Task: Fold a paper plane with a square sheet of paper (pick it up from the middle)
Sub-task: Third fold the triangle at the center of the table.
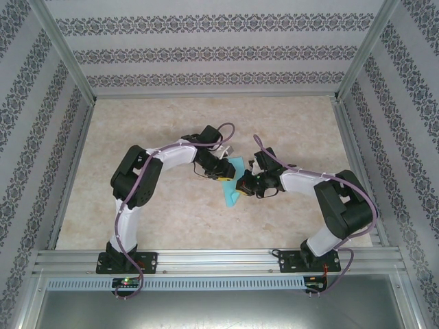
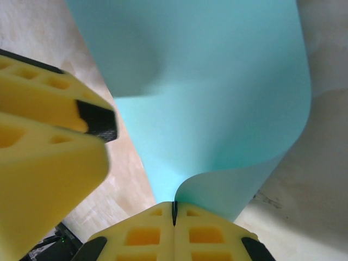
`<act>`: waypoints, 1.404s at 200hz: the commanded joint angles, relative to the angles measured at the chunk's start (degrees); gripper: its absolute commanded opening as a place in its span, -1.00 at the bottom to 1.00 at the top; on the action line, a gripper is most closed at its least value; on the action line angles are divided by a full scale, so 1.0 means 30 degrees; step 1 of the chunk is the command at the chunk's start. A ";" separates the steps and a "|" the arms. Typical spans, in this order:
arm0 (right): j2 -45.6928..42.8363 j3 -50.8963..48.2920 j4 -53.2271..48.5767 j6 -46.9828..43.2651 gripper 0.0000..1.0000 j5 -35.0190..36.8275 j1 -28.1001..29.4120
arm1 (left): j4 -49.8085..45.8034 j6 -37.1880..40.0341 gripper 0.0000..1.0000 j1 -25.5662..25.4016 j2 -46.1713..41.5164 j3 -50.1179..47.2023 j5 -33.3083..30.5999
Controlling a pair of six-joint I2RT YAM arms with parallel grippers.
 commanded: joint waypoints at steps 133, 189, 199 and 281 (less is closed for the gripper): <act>0.0777 0.1443 -0.0264 -0.0231 -0.88 -0.0479 -0.0194 | -0.1844 0.1573 -0.47 0.0965 0.1218 0.1081 -0.2094; 0.1267 0.1717 0.0122 0.0005 -0.88 -0.0595 -0.0090 | -0.1971 0.1692 -0.48 0.0965 0.1676 0.1132 -0.1992; 0.1306 0.1761 0.0232 0.0100 -0.88 -0.0597 -0.0061 | -0.1970 0.1681 -0.48 0.0964 0.1727 0.1081 -0.1926; 0.2007 0.2218 0.0477 0.0357 -0.88 -0.0356 -0.0032 | -0.2029 0.1735 -0.49 0.0936 0.1726 0.0977 -0.1785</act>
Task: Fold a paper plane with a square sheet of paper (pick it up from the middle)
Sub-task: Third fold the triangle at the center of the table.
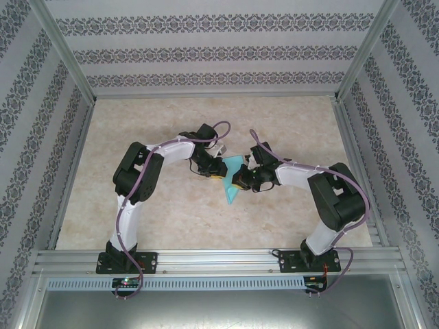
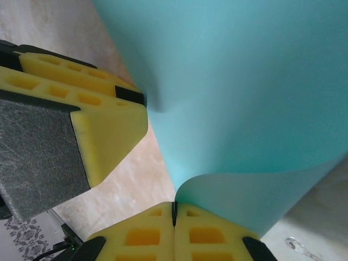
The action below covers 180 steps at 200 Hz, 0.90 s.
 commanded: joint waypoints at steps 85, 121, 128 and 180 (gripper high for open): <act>0.0990 0.0633 -0.0283 0.0031 -0.88 0.0567 0.0005 | -0.0493 0.0324 -0.49 0.0025 0.0510 0.0145 0.0237; 0.1284 0.0714 -0.0126 0.0055 -0.87 0.0537 0.0009 | -0.0498 0.0356 -0.49 -0.0015 0.0606 0.0116 0.0318; 0.1317 0.0698 -0.0049 0.0072 -0.87 0.0547 -0.0010 | -0.0501 0.0334 -0.49 -0.0005 0.0618 0.0099 0.0352; 0.1397 0.0774 0.0139 0.0195 -0.87 0.0620 -0.0010 | -0.0504 0.0340 -0.49 -0.0067 0.0608 0.0106 0.0357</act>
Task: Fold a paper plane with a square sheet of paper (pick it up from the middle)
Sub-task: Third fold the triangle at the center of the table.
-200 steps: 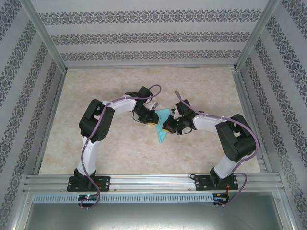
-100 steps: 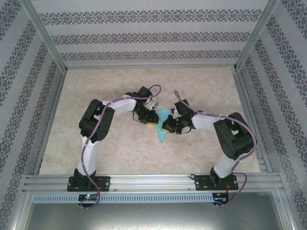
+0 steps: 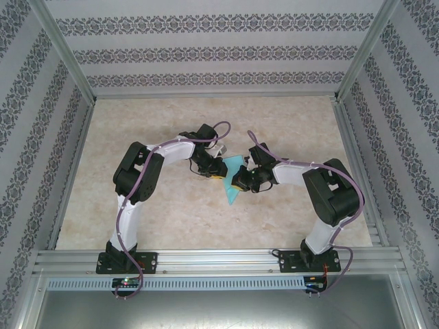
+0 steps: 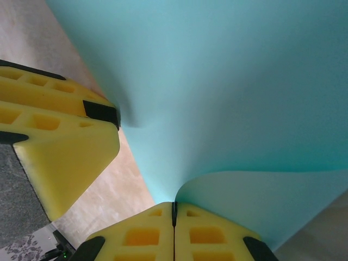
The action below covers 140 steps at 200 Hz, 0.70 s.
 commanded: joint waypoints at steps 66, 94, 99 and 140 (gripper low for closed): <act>0.0779 0.0540 0.0028 0.0080 -0.86 0.0508 0.0040 | -0.0552 0.0413 -0.48 -0.0078 0.0580 0.0064 0.0179; 0.0952 0.0603 -0.0003 0.0020 -0.86 0.0557 0.0086 | -0.0515 0.0382 -0.48 -0.0078 0.0668 0.0111 0.0254; 0.0998 0.0625 -0.0023 -0.0008 -0.85 0.0553 0.0071 | -0.0529 0.0367 -0.48 -0.0079 0.0681 0.0115 0.0296; 0.1306 0.0681 -0.0145 -0.0165 -0.77 0.0612 0.0115 | -0.0544 0.0412 -0.47 -0.0083 0.0731 0.0142 0.0343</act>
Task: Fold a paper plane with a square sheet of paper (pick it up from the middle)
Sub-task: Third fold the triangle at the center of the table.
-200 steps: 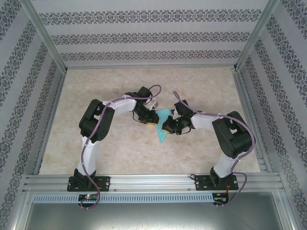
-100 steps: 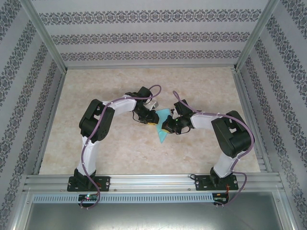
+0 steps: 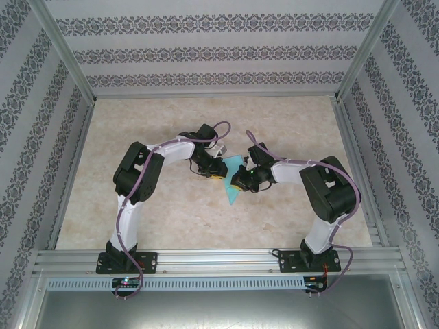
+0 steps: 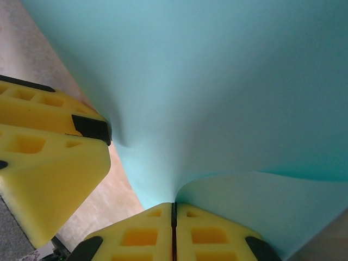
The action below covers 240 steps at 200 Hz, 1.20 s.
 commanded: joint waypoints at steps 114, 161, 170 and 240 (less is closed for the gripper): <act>0.0363 -0.0273 0.0226 -0.0188 -0.22 0.0381 0.0175 | -0.0296 -0.0098 -0.43 0.0143 -0.0483 0.0237 0.0386; 0.0193 -0.0710 0.0948 -0.0045 -0.13 0.0147 0.0192 | -0.0294 -0.0299 -0.43 0.0508 -0.1631 0.0057 0.0318; 0.0183 -0.0825 0.1184 0.0014 -0.13 0.0074 0.0166 | -0.0274 -0.0351 -0.42 0.0508 -0.1780 0.0010 0.0363; 0.0095 -0.1346 0.2190 0.0234 -0.34 -0.0244 0.0151 | 0.0412 -0.1058 -0.53 0.0479 -0.2079 -0.0220 0.1514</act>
